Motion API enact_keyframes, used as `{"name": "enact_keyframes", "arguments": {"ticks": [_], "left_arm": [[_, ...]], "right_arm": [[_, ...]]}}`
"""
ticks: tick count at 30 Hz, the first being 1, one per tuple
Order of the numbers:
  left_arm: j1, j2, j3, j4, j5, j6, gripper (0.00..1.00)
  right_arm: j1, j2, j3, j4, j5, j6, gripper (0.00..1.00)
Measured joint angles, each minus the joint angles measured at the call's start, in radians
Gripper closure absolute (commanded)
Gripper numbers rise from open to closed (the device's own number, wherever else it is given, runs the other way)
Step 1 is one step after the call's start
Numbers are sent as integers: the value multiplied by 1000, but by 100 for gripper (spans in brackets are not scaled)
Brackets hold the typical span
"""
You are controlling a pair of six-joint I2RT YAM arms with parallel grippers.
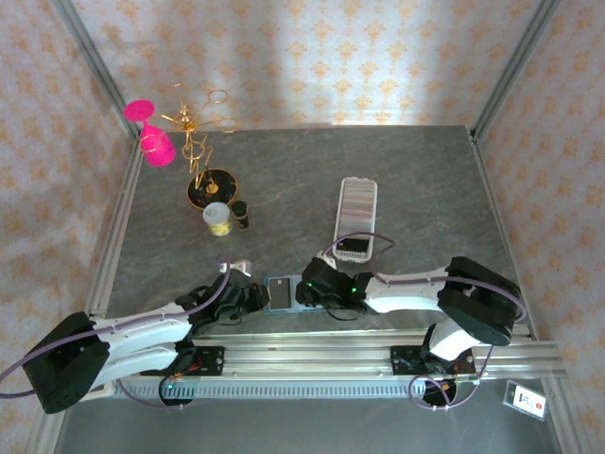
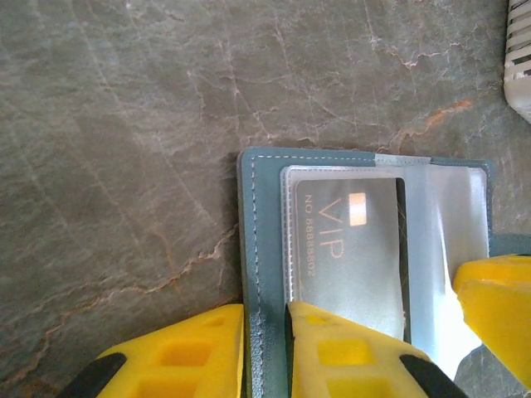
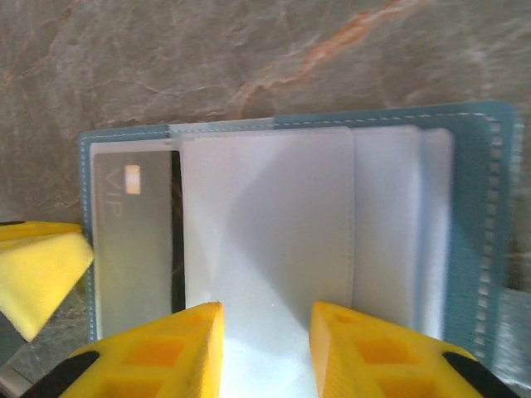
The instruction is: Put the credit cards into the card holder
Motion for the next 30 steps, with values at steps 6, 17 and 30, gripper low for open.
{"name": "enact_keyframes", "arguments": {"ticks": [6, 17, 30], "left_arm": [[0, 0, -5, 8, 0, -8, 82], [0, 0, -19, 30, -3, -12, 87], [0, -7, -26, 40, -11, -23, 90]], "right_arm": [[5, 40, 23, 58, -19, 13, 66], [19, 60, 26, 172, -45, 77, 69], [25, 98, 26, 287, -76, 117, 70]]}}
